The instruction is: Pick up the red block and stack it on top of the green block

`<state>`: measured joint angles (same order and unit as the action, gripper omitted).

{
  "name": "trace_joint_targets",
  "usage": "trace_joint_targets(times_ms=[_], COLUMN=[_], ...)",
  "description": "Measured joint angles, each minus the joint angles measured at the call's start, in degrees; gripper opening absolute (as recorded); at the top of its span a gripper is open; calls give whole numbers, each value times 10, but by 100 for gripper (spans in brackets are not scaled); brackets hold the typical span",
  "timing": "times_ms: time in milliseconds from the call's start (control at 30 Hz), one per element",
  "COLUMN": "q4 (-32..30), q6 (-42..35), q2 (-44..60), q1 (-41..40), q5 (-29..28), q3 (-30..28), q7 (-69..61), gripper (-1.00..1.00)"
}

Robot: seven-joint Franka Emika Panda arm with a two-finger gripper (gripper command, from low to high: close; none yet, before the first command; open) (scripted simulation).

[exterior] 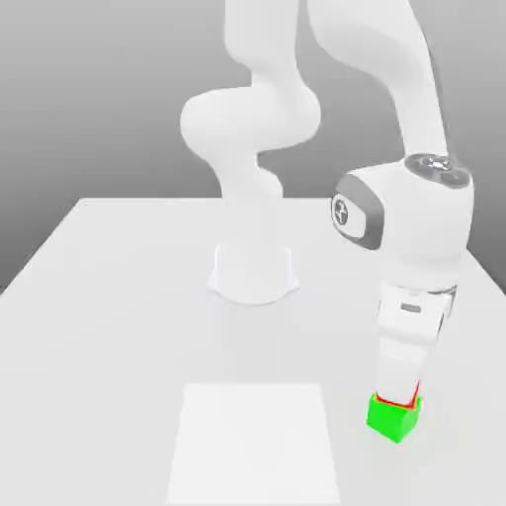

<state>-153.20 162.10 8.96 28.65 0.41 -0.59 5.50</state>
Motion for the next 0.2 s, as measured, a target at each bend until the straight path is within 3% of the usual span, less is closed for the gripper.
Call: trace_joint_targets(times_ms=[200], q4=[-1], q6=[-28], q2=[-30], q1=[0], q5=[0], q3=[-2], q7=[0], gripper=[100])
